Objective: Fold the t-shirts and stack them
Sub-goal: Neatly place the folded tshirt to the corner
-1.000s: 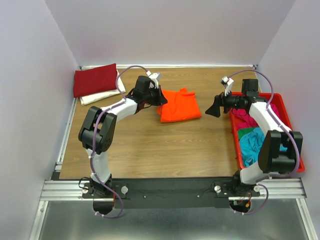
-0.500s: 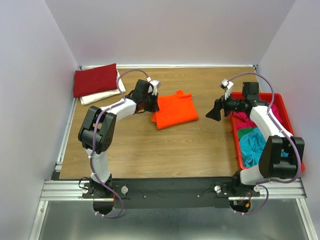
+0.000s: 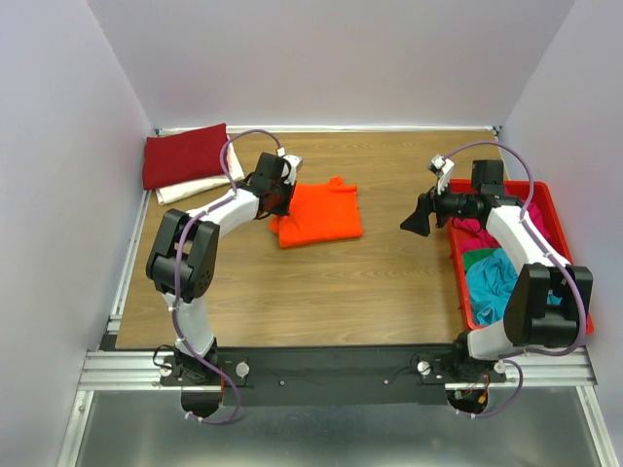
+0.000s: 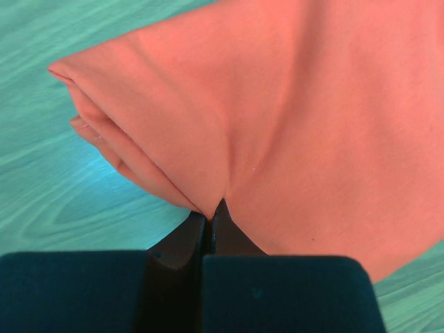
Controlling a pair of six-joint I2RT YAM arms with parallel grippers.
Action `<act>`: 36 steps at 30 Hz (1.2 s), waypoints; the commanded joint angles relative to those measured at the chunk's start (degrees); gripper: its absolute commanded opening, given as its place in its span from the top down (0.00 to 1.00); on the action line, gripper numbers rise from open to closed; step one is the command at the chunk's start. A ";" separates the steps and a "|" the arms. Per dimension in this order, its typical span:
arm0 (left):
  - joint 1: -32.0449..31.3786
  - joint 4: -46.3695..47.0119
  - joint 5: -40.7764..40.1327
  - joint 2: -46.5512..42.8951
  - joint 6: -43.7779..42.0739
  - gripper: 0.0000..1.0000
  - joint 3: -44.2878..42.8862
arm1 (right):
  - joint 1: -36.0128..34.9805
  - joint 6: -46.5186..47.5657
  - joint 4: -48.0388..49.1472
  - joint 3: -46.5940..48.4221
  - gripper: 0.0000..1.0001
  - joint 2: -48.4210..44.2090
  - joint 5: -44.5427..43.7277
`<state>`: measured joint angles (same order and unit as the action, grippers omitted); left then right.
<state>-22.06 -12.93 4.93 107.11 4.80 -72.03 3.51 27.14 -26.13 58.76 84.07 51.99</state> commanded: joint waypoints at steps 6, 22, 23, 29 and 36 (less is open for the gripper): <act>0.79 -2.89 -8.79 -1.73 -4.45 1.00 -4.43 | 0.53 1.08 -1.73 0.30 0.04 0.48 2.33; 3.52 -6.93 -17.49 4.16 -11.47 1.00 -16.73 | 0.53 0.73 -2.70 0.91 0.05 0.83 3.82; 3.95 -7.02 -17.76 4.42 -11.83 1.00 -17.17 | 0.53 0.73 -2.70 0.92 0.05 0.83 3.82; 5.01 -6.59 -21.27 5.65 -12.71 1.00 -20.52 | 0.53 0.90 -2.87 0.92 0.05 0.92 3.82; 6.42 -4.92 -24.43 5.39 -14.02 1.00 -23.24 | 0.53 0.81 -3.05 1.00 0.05 1.62 3.74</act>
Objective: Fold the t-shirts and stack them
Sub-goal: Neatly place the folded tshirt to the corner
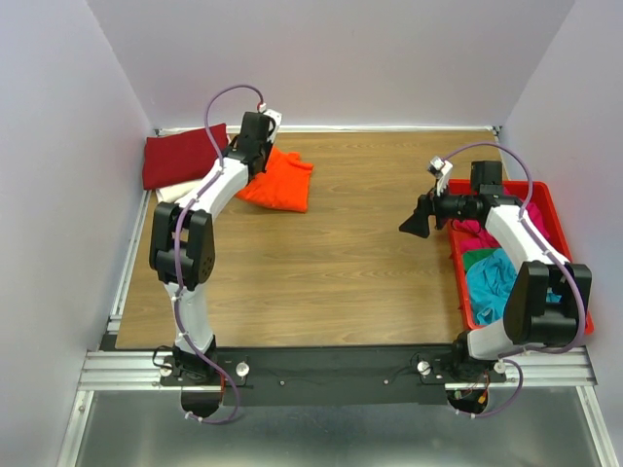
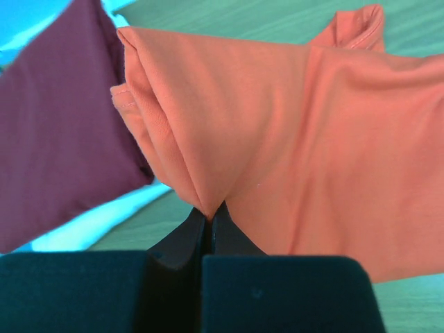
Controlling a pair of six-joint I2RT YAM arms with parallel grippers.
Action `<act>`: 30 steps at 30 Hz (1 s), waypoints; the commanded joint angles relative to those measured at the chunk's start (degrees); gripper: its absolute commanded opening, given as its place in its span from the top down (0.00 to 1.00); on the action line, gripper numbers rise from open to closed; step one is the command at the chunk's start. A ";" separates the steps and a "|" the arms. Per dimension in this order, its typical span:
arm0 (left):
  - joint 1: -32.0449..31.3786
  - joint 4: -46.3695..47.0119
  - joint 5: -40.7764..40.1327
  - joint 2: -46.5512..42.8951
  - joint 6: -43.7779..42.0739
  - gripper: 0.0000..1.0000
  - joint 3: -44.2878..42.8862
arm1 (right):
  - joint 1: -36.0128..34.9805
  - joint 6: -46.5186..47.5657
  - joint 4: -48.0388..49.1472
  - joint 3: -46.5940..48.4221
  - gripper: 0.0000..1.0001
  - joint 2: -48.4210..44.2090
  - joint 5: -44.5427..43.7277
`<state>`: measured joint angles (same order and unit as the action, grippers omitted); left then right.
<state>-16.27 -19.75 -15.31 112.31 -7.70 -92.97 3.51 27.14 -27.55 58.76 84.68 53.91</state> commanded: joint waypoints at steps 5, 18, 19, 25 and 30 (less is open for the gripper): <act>2.12 5.67 -7.45 -0.86 -3.63 1.00 -3.27 | 0.53 0.81 -1.72 1.09 0.05 1.36 1.72; 4.67 7.88 -9.91 0.10 -7.32 1.00 -10.12 | 0.53 0.64 -1.89 1.18 0.06 1.71 1.99; 4.84 7.88 -9.83 0.01 -7.93 1.00 -10.74 | 0.53 0.64 -1.89 1.18 0.06 1.80 1.99; 5.29 8.06 -9.91 -0.34 -9.08 1.00 -12.85 | 0.53 0.73 -1.98 1.27 0.05 1.98 1.81; 5.99 8.23 -9.65 -1.04 -8.73 1.00 -14.43 | 0.53 0.73 -2.07 1.27 0.06 2.06 1.81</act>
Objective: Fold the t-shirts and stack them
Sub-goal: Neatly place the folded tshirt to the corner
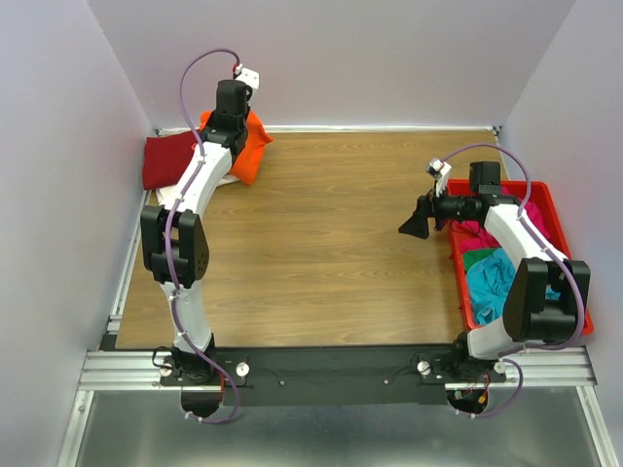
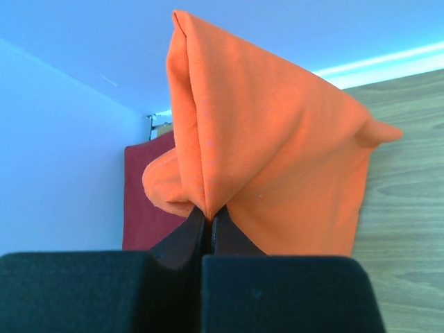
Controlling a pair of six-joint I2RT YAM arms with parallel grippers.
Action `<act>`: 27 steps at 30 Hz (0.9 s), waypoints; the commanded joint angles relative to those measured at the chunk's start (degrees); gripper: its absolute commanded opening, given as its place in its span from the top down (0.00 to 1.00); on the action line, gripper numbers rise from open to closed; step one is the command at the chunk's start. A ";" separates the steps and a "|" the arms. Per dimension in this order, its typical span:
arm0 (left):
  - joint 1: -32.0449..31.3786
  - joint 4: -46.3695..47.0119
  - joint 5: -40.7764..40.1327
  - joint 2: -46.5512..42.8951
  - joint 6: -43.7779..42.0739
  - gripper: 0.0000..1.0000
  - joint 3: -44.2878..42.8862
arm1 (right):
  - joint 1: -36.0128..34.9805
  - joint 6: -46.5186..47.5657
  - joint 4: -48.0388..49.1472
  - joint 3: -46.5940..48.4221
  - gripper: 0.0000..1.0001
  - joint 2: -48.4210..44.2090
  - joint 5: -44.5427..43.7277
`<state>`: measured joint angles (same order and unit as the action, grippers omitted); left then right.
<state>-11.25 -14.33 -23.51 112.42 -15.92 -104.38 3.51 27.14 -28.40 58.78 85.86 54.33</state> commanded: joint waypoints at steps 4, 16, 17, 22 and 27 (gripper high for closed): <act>1.75 2.29 -0.58 -1.33 0.36 1.00 -5.48 | 0.53 0.81 -1.22 1.25 0.06 0.88 1.40; 4.39 0.62 0.74 0.25 1.59 1.00 -10.58 | 0.53 0.81 -1.30 1.25 0.06 1.06 1.31; 4.39 0.62 0.92 0.52 1.77 1.00 -10.93 | 0.53 0.81 -1.30 1.25 0.06 1.06 1.40; 6.05 0.00 1.88 1.83 2.74 1.00 -12.43 | 0.53 0.90 -1.30 1.25 0.06 1.15 1.40; 7.46 -0.26 3.46 3.50 3.44 1.00 -12.60 | 0.53 0.90 -1.39 1.25 0.06 1.32 1.40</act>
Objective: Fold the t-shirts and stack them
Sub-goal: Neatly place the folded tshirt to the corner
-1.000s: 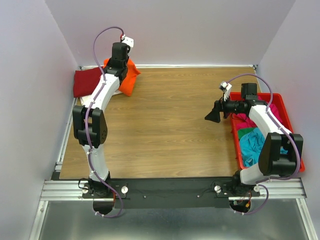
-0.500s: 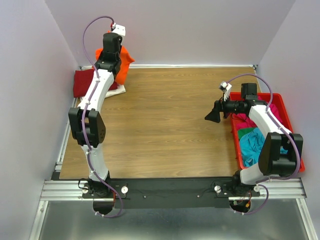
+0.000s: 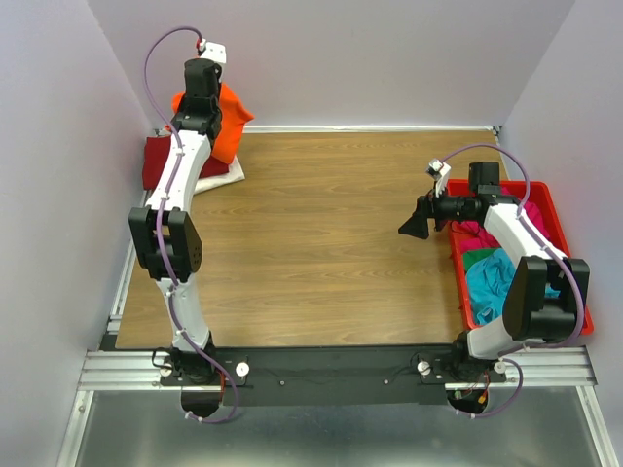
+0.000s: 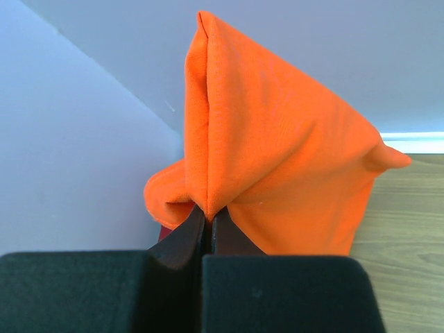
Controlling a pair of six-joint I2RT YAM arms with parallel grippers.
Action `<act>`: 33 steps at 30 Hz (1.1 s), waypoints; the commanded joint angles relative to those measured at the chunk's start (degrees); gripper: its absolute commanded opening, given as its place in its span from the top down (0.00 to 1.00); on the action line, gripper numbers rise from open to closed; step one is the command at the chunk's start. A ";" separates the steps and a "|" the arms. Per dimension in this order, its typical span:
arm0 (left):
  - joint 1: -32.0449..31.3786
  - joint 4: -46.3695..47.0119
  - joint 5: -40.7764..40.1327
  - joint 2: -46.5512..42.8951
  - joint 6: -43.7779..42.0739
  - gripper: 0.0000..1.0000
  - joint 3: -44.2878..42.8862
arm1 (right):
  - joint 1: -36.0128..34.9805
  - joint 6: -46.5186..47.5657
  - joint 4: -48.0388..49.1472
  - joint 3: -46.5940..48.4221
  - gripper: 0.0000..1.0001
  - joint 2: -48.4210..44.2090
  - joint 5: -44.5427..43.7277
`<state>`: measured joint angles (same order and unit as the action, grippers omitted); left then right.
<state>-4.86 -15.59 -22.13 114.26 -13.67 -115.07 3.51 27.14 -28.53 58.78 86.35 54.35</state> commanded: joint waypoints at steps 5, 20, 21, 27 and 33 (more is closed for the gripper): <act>3.54 0.39 3.67 5.27 2.51 1.00 -2.27 | 0.53 0.99 -1.35 1.25 0.06 1.02 1.38; 11.45 -0.14 9.38 11.86 6.29 1.00 -4.64 | 0.53 1.17 -1.52 1.33 0.06 2.07 1.29; 11.72 -0.14 9.39 12.13 6.38 1.00 -4.47 | 0.53 1.17 -1.61 1.33 0.06 1.99 1.29; 14.79 -1.19 10.44 15.11 9.09 1.00 -3.50 | 0.53 1.25 -1.70 1.33 0.06 2.16 1.11; 19.62 -11.11 7.36 20.65 19.63 0.53 -9.91 | 0.45 1.52 -1.88 1.42 0.06 2.25 0.85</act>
<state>10.87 -19.55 -13.04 131.50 -1.80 -120.60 3.51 27.53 -29.28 58.78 87.88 54.39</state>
